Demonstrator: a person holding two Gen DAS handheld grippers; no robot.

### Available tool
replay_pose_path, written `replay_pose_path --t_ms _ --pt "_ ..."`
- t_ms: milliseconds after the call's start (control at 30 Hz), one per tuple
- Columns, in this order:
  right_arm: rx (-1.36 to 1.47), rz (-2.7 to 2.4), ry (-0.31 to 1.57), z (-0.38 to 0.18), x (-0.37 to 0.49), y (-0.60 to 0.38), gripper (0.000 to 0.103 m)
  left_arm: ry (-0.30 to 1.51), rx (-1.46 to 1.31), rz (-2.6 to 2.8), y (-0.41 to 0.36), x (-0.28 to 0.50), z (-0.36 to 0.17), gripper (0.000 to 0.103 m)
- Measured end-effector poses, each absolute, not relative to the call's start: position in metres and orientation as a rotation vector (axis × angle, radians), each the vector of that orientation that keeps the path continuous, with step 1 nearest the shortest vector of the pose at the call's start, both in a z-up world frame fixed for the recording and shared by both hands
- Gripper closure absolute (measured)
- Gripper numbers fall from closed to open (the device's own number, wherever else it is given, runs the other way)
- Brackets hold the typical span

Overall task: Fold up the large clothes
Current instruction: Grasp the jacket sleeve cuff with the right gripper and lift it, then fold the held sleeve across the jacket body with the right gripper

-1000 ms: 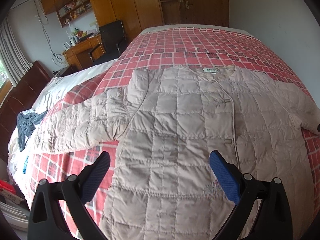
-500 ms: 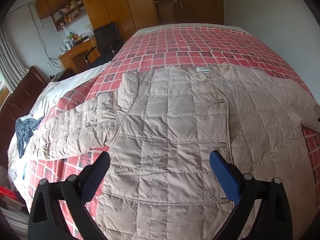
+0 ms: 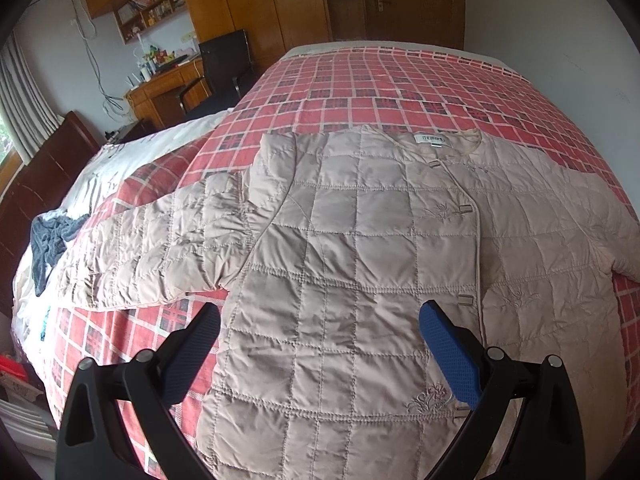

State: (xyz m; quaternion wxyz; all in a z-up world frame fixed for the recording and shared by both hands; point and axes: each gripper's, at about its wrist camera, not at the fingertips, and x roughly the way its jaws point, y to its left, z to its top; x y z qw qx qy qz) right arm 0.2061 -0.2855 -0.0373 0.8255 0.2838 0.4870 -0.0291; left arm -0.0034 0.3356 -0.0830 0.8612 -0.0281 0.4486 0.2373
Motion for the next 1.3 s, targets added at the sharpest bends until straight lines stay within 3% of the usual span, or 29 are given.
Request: replay_pose_path --t_ms 167,400,700,1033,1167,1233,1300 --pt "0.437 0.171 0.937 0.011 0.206 -0.2 0.095 0.934 -0.058 0.501 0.338 -0.001 -0.08 0.004" --pt "0.217 0.457 0.902 0.034 0.182 -0.077 0.095 0.932 -0.078 0.506 0.345 -0.001 -0.079 0.004" --pt "0.009 0.648 0.934 0.017 0.136 0.048 0.094 0.935 -0.152 0.496 0.361 0.002 -0.075 0.004" --pt "0.013 0.815 1.084 -0.026 0.108 0.11 0.094 0.93 -0.238 0.458 0.378 0.009 -0.066 0.004" --pt "-0.028 0.85 1.122 -0.039 0.1 0.129 0.089 0.923 -0.259 0.462 0.386 0.013 -0.064 0.004" --pt "-0.03 0.869 1.136 -0.039 0.094 0.132 0.081 0.929 -0.266 0.459 0.389 0.016 -0.064 0.004" --pt "-0.046 0.889 1.152 -0.036 0.086 0.131 0.061 0.936 -0.282 0.448 0.391 0.02 -0.066 0.004"
